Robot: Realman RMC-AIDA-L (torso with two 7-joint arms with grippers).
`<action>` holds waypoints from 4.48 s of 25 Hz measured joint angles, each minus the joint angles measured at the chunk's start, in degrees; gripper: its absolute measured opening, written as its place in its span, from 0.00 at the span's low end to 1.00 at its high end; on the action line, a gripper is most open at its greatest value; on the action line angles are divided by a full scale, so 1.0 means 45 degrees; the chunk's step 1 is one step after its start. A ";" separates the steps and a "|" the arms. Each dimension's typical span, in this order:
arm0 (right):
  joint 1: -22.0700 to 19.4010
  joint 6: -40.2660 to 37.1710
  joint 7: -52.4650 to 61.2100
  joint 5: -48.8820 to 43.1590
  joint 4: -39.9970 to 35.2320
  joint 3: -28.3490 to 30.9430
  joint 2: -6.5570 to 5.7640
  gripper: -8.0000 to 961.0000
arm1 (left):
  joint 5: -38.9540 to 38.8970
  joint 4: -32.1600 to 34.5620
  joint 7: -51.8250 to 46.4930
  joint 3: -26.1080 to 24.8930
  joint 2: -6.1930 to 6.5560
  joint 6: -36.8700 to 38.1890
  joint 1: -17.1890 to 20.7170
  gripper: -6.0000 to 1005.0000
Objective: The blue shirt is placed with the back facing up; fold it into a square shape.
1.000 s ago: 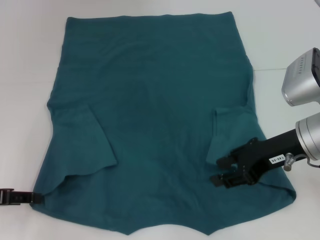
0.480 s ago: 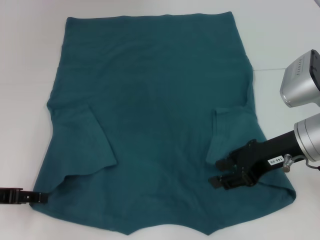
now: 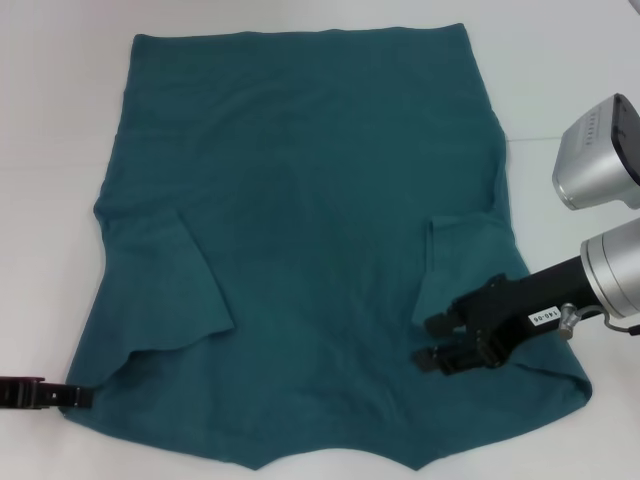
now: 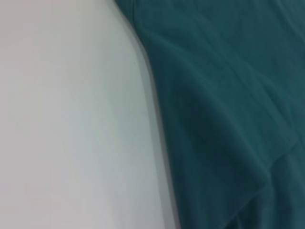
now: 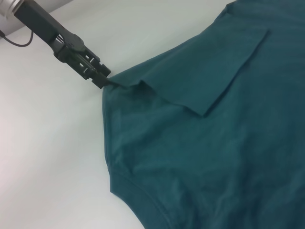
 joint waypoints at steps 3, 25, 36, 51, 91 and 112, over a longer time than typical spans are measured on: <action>0.0017 0.0042 -0.0025 -0.0004 0.0001 0.0000 0.0003 0.57 | 0.0033 -0.0176 0.0000 0.0021 -0.0001 -0.0066 -0.0122 0.65; 0.0188 0.0231 -0.0080 -0.0012 0.0172 0.0000 -0.0017 0.57 | 0.0390 -0.0302 -0.0126 0.0176 -0.0012 -0.0108 -0.0400 0.64; 0.0186 0.0320 -0.0029 -0.0011 0.0175 0.0020 -0.0017 0.57 | 0.0347 -0.0302 -0.0033 0.0562 -0.0292 -0.0263 -0.0443 0.64; 0.0141 0.0328 0.0058 -0.0011 0.0152 0.0084 -0.0016 0.57 | 0.0258 -0.0170 -0.0153 0.0698 -0.0466 -0.0279 -0.0528 0.05; -0.0280 -0.1387 0.7881 -0.7762 -0.2579 0.0864 0.0045 0.58 | -0.0070 -0.0356 -0.0029 0.0794 -0.0507 0.0020 -0.0517 0.06; -0.0013 -0.0060 0.8387 -0.7530 -0.1045 -0.0867 0.0082 0.57 | 0.0008 -0.0767 -0.0022 0.0803 -0.0422 -0.0239 -0.0665 0.06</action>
